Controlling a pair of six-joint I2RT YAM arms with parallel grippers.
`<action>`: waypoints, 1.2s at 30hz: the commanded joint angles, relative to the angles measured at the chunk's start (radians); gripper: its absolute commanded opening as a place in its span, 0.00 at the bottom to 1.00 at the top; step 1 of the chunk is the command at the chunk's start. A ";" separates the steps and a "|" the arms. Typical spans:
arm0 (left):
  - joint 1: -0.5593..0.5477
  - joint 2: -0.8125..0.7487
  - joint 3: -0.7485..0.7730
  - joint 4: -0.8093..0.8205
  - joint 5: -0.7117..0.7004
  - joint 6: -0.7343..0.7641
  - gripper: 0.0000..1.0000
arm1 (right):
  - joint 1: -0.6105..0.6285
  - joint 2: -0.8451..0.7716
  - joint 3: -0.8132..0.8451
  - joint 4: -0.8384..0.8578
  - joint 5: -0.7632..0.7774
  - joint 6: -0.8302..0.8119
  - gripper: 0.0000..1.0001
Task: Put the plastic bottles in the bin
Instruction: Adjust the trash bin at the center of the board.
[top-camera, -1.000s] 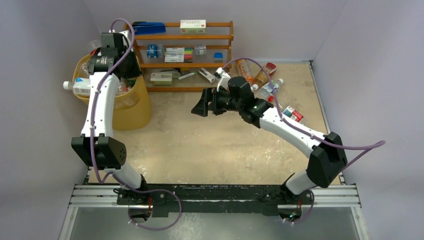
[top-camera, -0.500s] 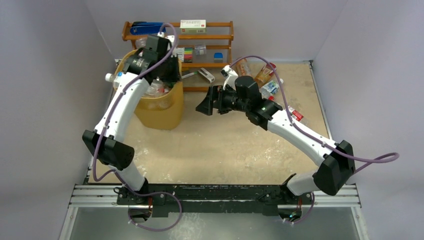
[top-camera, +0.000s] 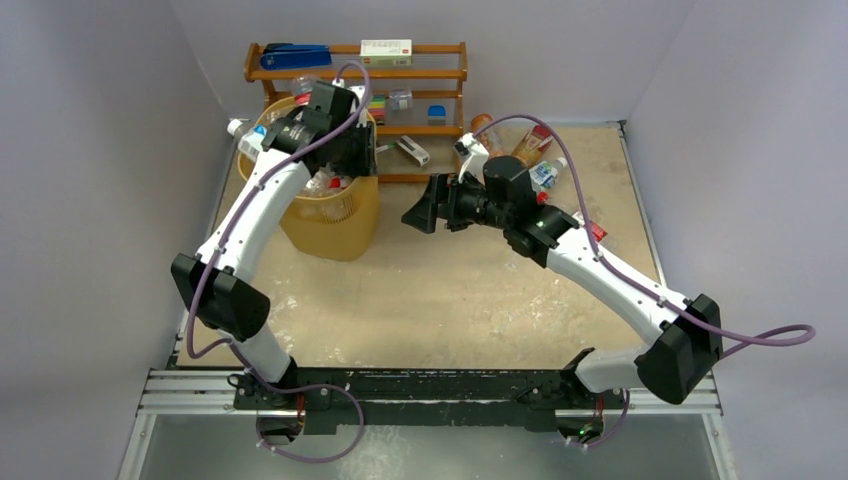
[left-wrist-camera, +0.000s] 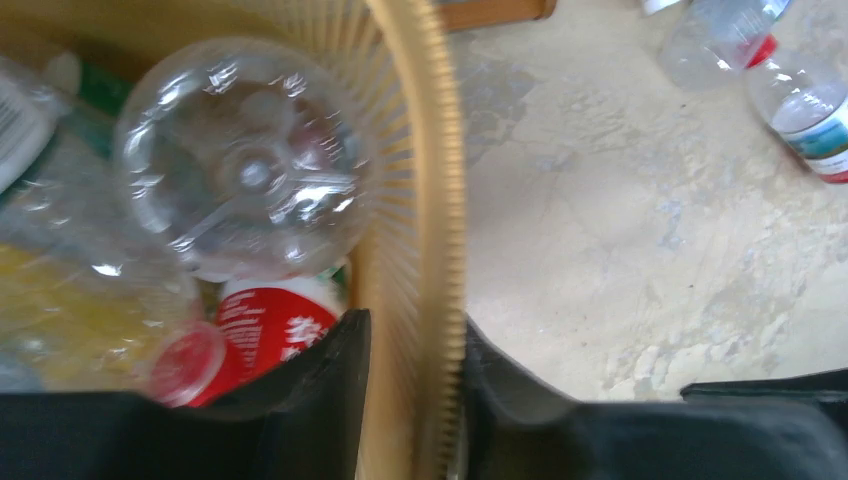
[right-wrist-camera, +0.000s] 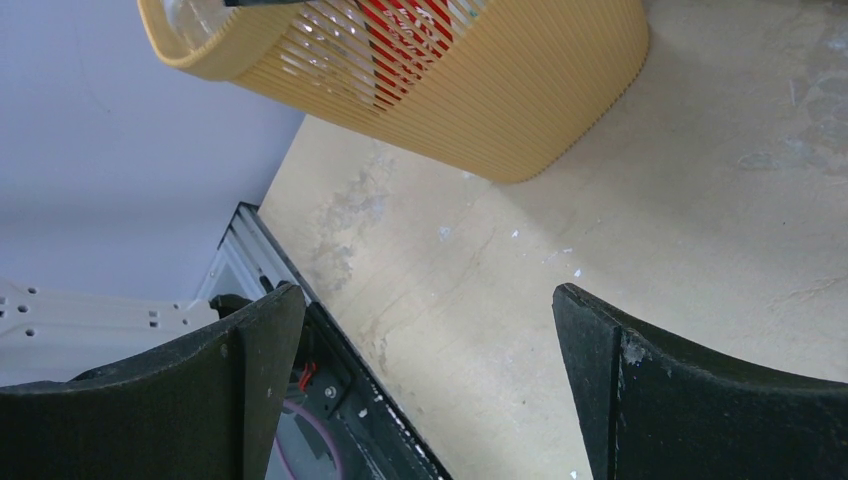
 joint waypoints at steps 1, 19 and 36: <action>0.002 -0.019 0.008 -0.018 -0.027 0.021 0.14 | -0.003 -0.015 -0.004 0.018 0.005 -0.005 0.96; -0.032 0.001 0.287 -0.075 -0.137 0.139 0.00 | -0.005 -0.038 -0.020 0.007 0.019 -0.001 0.96; -0.065 -0.038 -0.043 0.257 0.051 0.008 0.55 | -0.016 -0.084 -0.078 -0.010 0.036 0.001 0.98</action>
